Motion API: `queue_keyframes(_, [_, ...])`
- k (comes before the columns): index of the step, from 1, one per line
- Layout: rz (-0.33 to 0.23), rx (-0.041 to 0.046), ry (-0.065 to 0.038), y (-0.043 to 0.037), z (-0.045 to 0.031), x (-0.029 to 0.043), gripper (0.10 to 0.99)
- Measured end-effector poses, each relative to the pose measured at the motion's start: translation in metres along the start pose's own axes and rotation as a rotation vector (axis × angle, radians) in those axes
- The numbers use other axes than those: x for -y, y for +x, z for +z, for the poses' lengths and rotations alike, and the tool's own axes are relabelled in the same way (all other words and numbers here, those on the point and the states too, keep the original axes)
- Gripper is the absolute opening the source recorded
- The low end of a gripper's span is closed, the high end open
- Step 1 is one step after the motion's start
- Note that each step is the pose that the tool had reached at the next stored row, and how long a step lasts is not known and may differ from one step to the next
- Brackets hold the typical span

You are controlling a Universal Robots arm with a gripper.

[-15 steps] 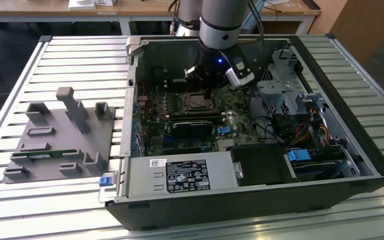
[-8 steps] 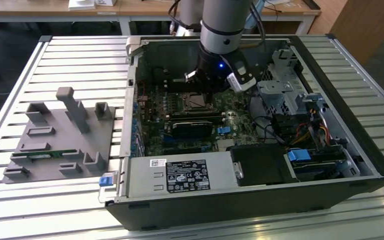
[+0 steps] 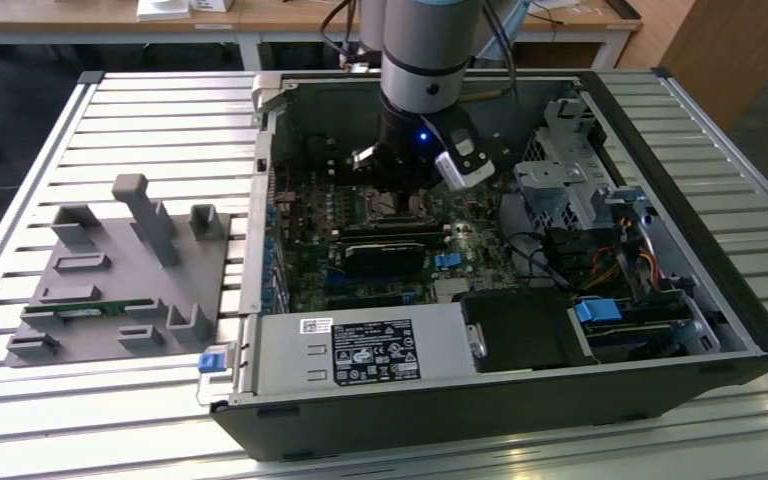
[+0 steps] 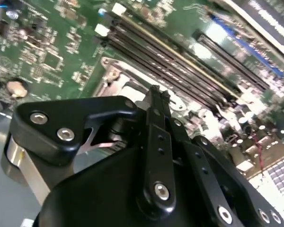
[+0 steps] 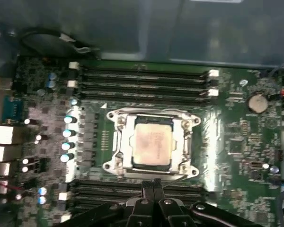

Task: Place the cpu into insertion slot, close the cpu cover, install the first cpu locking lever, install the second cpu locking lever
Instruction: 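Install the second cpu locking lever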

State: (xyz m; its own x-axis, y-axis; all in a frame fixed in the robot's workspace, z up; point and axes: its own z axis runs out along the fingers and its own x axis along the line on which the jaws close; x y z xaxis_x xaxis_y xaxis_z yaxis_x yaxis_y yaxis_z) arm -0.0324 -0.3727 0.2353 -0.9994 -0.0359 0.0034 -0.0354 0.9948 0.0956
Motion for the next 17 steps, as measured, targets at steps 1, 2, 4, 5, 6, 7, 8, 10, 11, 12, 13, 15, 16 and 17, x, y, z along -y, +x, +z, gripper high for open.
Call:
queue_keyframes(1, [0.0, -0.0001, 0.0, 0.0006, 0.0, 0.0014, 0.106])
queue_keyframes(2, [0.0, -0.0002, 0.0, 0.0009, 0.0001, 0.0032, 0.106])
queue_keyframes(4, [0.0, 0.0, 0.0, 0.0033, 0.0006, 0.0055, 0.106])
queue_keyframes(5, [0.0, -0.0001, 0.0, 0.0059, 0.0008, 0.0059, 0.106])
queue_keyframes(6, [0.0, -0.0001, 0.0, 0.0089, 0.001, 0.0062, 0.106])
queue_keyframes(7, [0.0, -0.0001, 0.0, 0.0127, 0.0013, 0.0063, 0.106])
queue_keyframes(8, [0.0, 0.0, 0.0, 0.0167, 0.002, 0.0063, 0.106])
queue_keyframes(10, [0.0, 0.0, 0.0, 0.0219, 0.0051, 0.0064, 0.106])
queue_keyframes(11, [0.001, 0.0, 0.0, 0.0232, 0.0069, 0.0065, 0.106])
queue_keyframes(12, [0.001, 0.0, 0.0, 0.024, 0.0087, 0.0067, 0.106])
queue_keyframes(13, [0.001, 0.0001, 0.0, 0.0245, 0.0105, 0.0068, 0.106])
queue_keyframes(15, [0.002, 0.0001, 0.0, 0.0255, 0.014, 0.0071, 0.106])
queue_keyframes(16, [0.002, 0.0001, -0.002, 0.0263, 0.0149, 0.0074, 0.106])
queue_keyframes(17, [0.002, 0.0002, -0.007, 0.0269, 0.015, 0.0078, 0.106])
